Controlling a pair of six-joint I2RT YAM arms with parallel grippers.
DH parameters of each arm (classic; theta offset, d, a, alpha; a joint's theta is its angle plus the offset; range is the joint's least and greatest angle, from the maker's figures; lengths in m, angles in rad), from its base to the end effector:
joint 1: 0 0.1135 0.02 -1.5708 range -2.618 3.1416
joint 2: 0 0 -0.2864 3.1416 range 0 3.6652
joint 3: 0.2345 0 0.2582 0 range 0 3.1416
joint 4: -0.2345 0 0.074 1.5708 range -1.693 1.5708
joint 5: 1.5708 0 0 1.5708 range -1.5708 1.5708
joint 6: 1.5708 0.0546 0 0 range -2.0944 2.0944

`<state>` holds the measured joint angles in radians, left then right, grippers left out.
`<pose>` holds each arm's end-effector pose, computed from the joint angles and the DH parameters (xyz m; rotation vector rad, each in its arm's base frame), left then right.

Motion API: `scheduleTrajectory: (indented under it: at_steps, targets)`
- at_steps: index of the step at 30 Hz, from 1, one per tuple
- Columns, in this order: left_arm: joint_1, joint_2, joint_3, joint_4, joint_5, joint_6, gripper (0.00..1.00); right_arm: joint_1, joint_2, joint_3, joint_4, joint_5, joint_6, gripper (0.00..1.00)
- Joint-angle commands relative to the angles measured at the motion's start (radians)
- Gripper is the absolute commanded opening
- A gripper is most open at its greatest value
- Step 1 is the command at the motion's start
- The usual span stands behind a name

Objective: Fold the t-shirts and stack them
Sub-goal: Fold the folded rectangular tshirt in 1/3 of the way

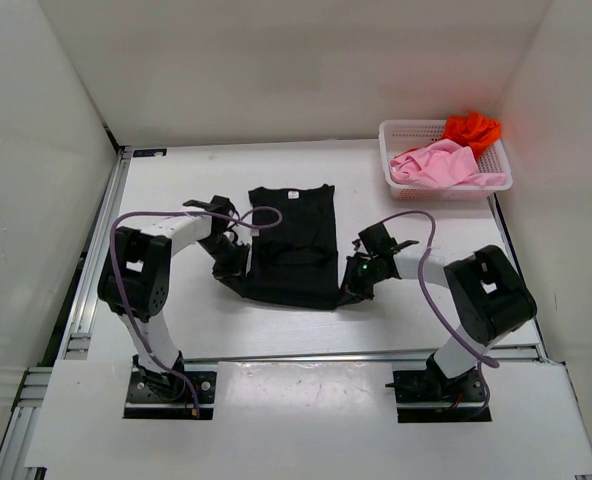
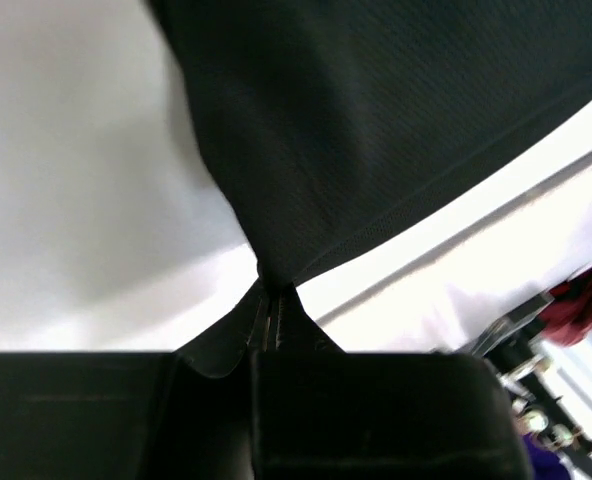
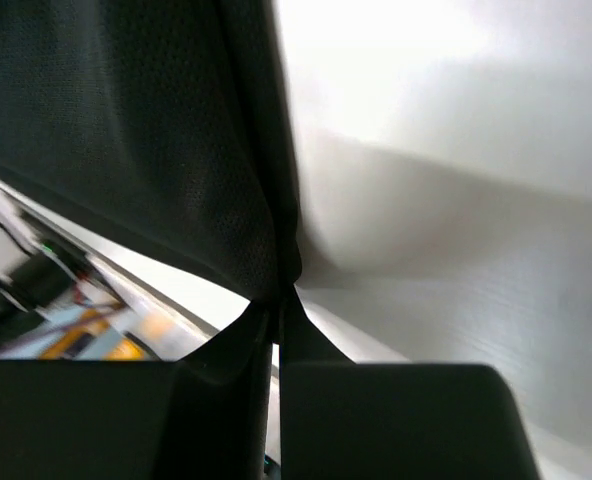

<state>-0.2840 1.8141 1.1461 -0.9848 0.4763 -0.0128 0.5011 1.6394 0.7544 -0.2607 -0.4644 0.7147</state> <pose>0.2937 -0.1118 0.1609 -0.3652 -2.8913 0.6820 0.2476 0.1635 0.1310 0.1628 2.9139 0.9250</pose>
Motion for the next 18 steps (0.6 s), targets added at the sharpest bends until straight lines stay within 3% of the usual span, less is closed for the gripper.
scheduleTrajectory:
  at_steps: [1,4,7,10,12,14,16,18]
  targets:
    - [-0.040,-0.088,-0.035,-0.101,-0.079,0.013,0.11,0.005,-0.042,-0.035,-0.156,0.053,-0.107,0.00]
    - [-0.104,-0.134,-0.060,-0.141,-0.112,0.013,0.20,0.028,-0.093,-0.063,-0.182,0.053,-0.130,0.00]
    - [-0.170,-0.173,-0.071,-0.195,-0.122,0.013,0.42,0.028,-0.118,-0.084,-0.210,0.053,-0.161,0.00]
    - [-0.199,-0.223,-0.110,-0.250,-0.100,0.013,0.46,0.028,-0.145,-0.104,-0.236,0.020,-0.189,0.02]
    - [-0.213,-0.316,-0.111,-0.163,-0.189,0.013,0.46,0.028,-0.174,-0.116,-0.247,0.010,-0.201,0.11]
    - [-0.250,-0.404,-0.121,-0.048,-0.330,0.013,0.50,0.028,-0.196,-0.125,-0.258,0.010,-0.201,0.28]
    - [-0.332,-0.493,-0.132,0.143,-0.413,0.013,0.54,0.028,-0.229,-0.136,-0.258,0.039,-0.201,0.31]
    - [-0.365,-0.454,-0.079,0.196,-0.509,0.013,0.54,0.028,-0.243,-0.136,-0.258,0.040,-0.192,0.34]
